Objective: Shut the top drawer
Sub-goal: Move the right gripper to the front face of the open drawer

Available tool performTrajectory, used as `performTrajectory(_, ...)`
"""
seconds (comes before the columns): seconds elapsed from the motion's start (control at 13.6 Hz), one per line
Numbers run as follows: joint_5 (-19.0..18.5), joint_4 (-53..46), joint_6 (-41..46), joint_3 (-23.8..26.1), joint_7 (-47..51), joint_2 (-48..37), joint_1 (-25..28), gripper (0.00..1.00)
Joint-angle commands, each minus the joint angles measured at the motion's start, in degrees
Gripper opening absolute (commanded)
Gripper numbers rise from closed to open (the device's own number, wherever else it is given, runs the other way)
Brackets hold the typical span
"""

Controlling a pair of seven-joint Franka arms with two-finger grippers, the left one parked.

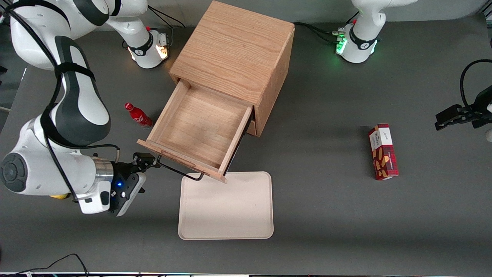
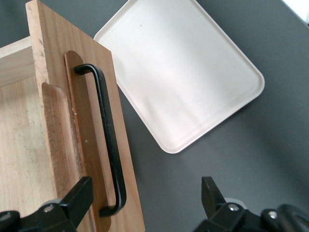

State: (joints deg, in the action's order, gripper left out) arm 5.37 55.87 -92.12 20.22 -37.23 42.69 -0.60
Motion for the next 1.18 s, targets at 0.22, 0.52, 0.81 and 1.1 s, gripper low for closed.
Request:
performTrajectory(0.22,0.52,-3.14,1.07,-0.09,-1.36,4.06,1.92,1.0)
performTrajectory(0.52,0.43,-3.05,0.02,-0.18,-1.18,5.12,2.27,1.0)
performTrajectory(0.81,0.26,-2.43,-0.69,-0.18,-1.27,5.74,2.27,1.0)
performTrajectory(1.1,-1.15,-2.08,-1.57,-0.27,-1.18,6.44,2.45,1.0)
